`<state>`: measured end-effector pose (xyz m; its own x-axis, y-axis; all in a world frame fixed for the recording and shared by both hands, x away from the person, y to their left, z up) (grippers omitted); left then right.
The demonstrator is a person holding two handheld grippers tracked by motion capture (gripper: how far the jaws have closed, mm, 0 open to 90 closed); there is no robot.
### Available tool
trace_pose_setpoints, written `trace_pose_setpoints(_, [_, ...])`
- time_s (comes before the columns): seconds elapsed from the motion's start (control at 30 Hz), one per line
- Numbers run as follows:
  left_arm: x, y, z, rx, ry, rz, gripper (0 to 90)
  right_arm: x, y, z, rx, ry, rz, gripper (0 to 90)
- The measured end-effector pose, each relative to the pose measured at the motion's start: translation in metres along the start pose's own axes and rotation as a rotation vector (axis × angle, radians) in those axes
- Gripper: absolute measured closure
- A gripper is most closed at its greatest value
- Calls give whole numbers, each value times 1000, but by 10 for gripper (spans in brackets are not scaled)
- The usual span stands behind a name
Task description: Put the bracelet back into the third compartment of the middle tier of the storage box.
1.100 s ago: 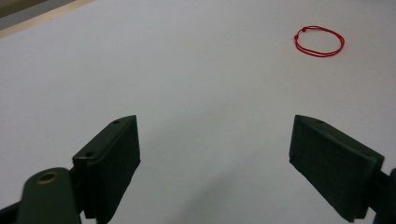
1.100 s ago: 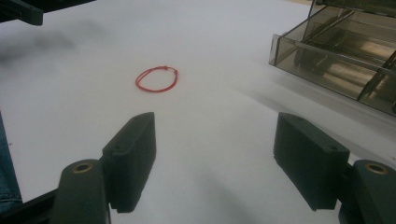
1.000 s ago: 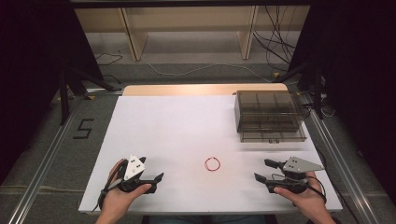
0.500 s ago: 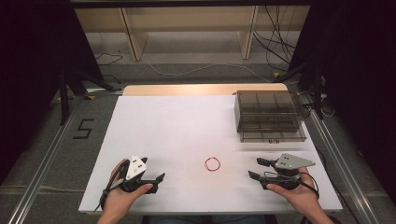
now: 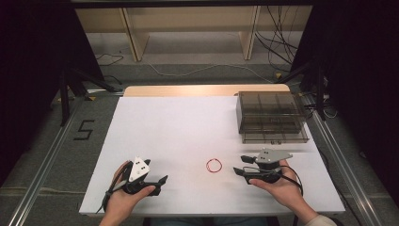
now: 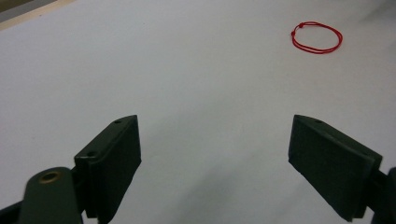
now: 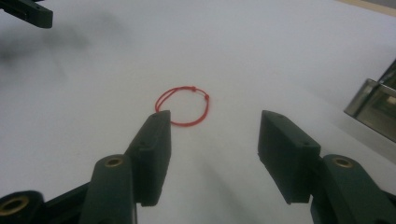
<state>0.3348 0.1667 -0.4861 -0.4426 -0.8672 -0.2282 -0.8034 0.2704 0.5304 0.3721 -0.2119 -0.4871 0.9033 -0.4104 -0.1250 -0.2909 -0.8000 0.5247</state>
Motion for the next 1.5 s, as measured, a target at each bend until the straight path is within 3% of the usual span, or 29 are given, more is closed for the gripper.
trace_pose_setpoints(0.43, [1, -1, 0, -2, 1, 2, 168, 7, -35, -15, -47, 10, -15, 515])
trace_pose_setpoints(0.47, [0, -1, 0, -3, -4, 2, 168, 4, -39, -17, -30, -19, -34, 516])
trace_pose_setpoints(0.8, [0, -2, 1, -5, -4, 4, 169, 10, -64, -23, -94, -28, -35, 548])
trace_pose_setpoints(1.37, [2, -3, 1, -6, -4, 8, 172, 18, -90, -25, -188, -25, -28, 667])
trace_pose_setpoints(1.5, [2, -3, 1, -10, -5, 10, 174, 17, -93, -26, -188, -28, -28, 705])
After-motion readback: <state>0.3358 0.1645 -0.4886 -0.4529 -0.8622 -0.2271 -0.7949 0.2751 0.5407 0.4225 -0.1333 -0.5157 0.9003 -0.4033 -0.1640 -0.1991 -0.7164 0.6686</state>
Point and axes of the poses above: each handheld gripper's, and its own axes: y roughly backward along the jaws, z roughly out of its underside, x roughly to its right, the point moved 3 cm from there along -y, roughly forward along the jaws, and after that the axes turned 14 degrees about -z, right-handed, at the moved point
